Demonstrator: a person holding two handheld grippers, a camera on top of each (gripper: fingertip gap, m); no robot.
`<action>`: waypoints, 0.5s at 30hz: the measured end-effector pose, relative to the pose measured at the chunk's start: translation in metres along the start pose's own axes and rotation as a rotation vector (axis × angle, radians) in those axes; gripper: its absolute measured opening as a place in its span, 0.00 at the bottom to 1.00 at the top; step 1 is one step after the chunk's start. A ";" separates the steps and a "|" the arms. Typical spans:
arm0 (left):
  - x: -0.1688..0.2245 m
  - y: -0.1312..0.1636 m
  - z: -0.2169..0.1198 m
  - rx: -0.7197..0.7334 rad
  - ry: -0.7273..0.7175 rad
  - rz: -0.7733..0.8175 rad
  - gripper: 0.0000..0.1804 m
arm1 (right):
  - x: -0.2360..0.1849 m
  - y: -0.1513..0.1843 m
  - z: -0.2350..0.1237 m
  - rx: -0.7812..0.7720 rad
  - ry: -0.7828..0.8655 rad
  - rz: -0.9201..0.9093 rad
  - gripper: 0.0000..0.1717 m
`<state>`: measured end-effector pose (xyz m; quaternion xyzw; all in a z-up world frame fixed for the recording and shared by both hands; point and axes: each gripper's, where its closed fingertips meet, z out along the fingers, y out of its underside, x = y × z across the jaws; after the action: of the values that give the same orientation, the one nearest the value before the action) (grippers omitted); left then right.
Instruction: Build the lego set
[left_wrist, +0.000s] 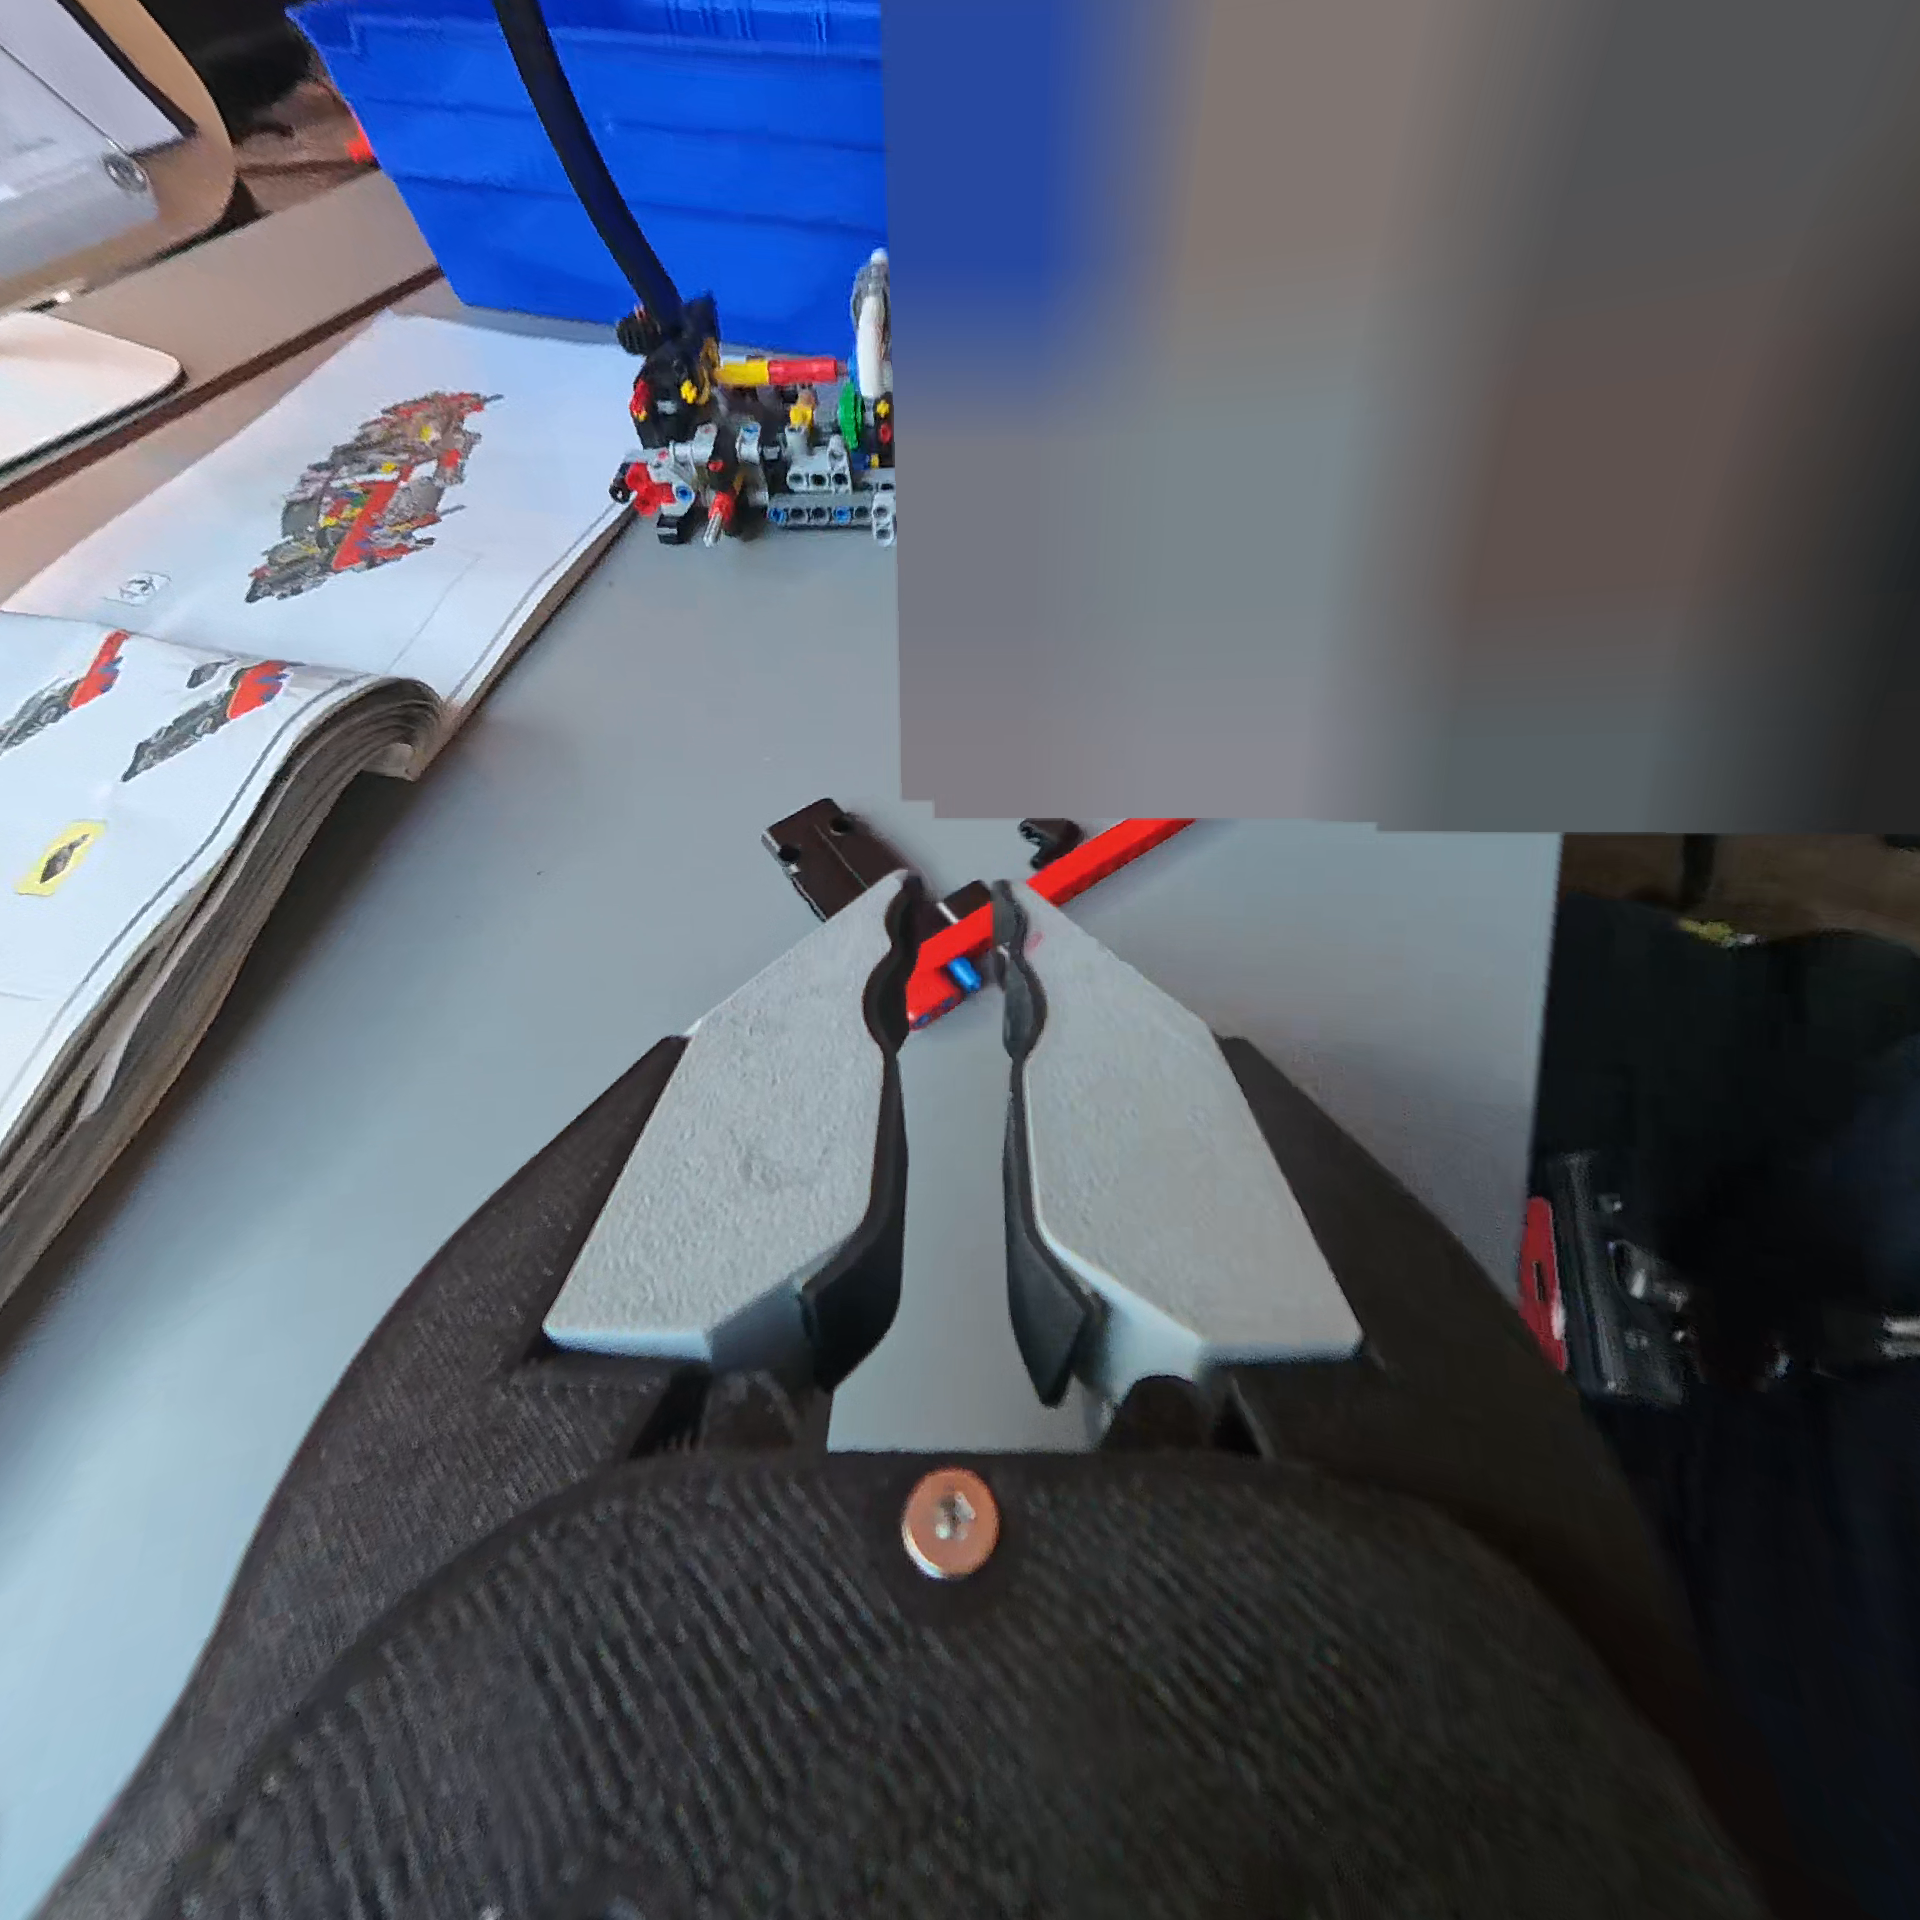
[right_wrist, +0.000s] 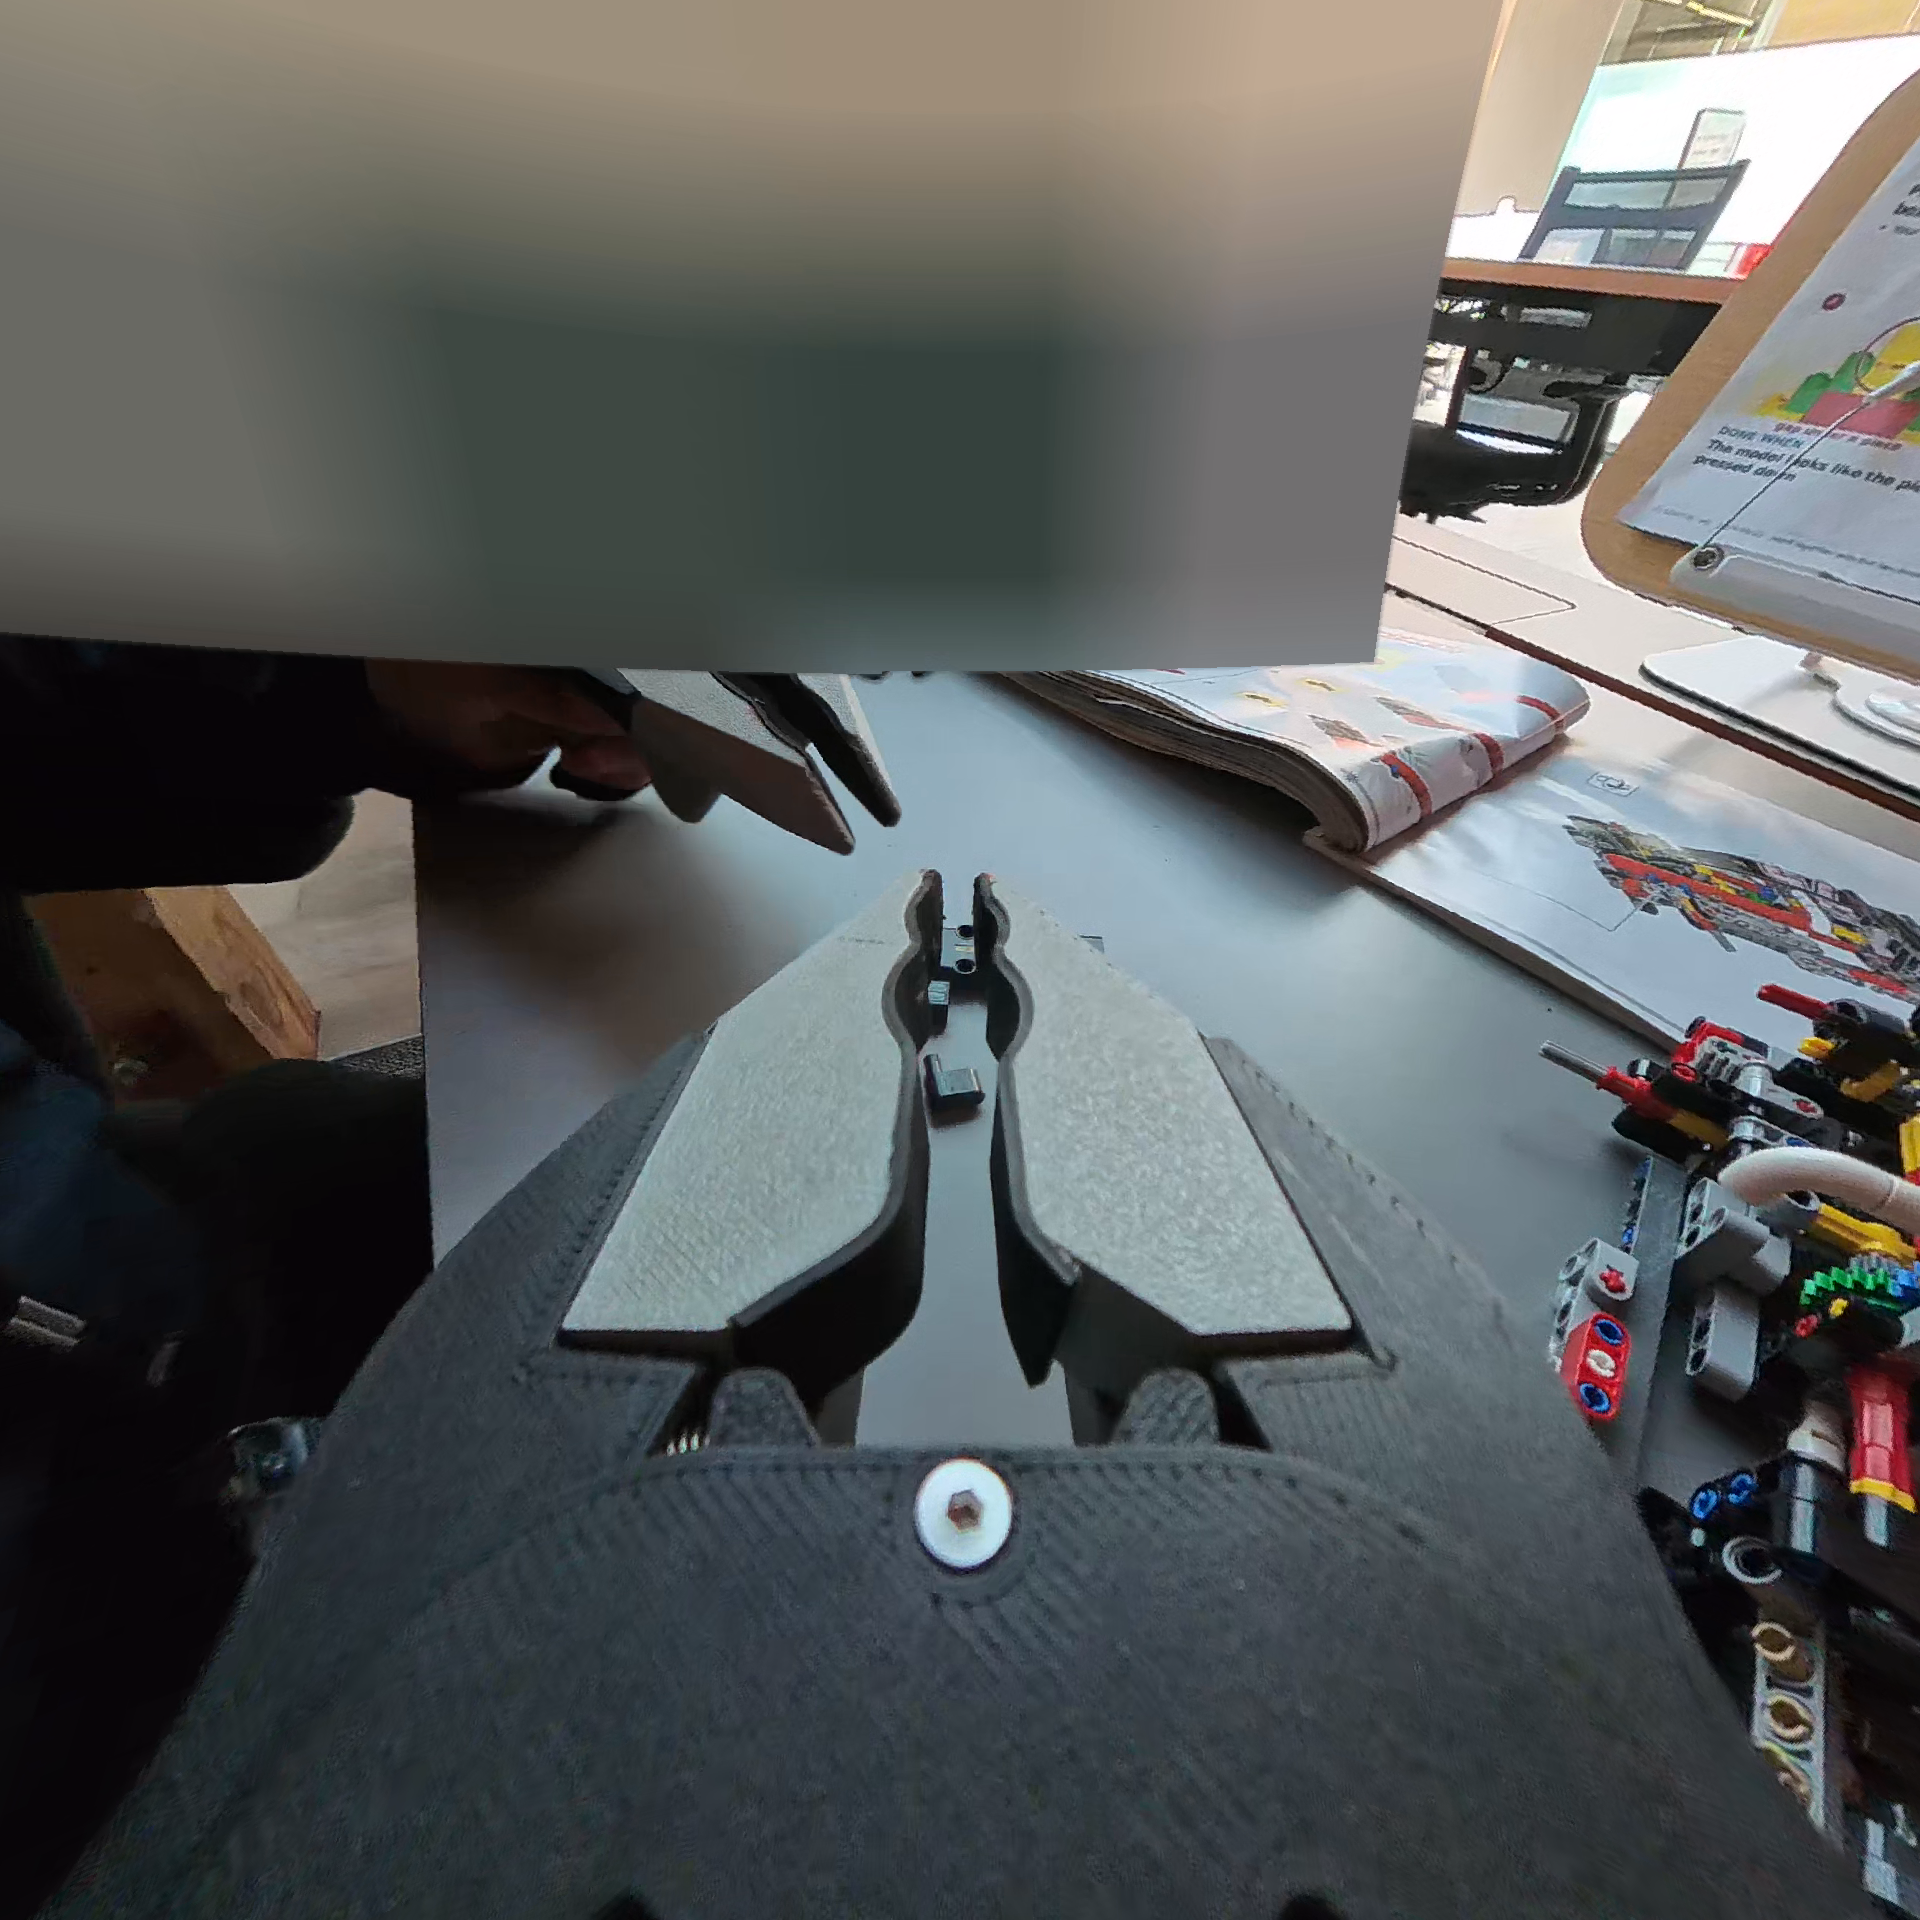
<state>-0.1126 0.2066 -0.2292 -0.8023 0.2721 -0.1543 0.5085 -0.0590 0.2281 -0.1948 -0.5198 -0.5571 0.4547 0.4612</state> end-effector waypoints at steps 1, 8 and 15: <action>-0.002 0.000 0.002 -0.023 0.002 0.024 0.05 | 0.000 0.001 0.001 -0.006 -0.011 0.012 0.01; -0.013 0.009 0.025 -0.172 0.087 0.046 0.13 | 0.004 0.042 0.003 -0.290 -0.057 0.007 0.04; -0.014 0.032 0.031 -0.265 0.152 -0.082 0.16 | -0.002 0.069 0.015 -0.476 -0.091 -0.064 0.00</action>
<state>-0.1166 0.2275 -0.2709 -0.8587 0.2949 -0.1979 0.3696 -0.0629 0.2292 -0.2651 -0.5749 -0.6850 0.3187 0.3142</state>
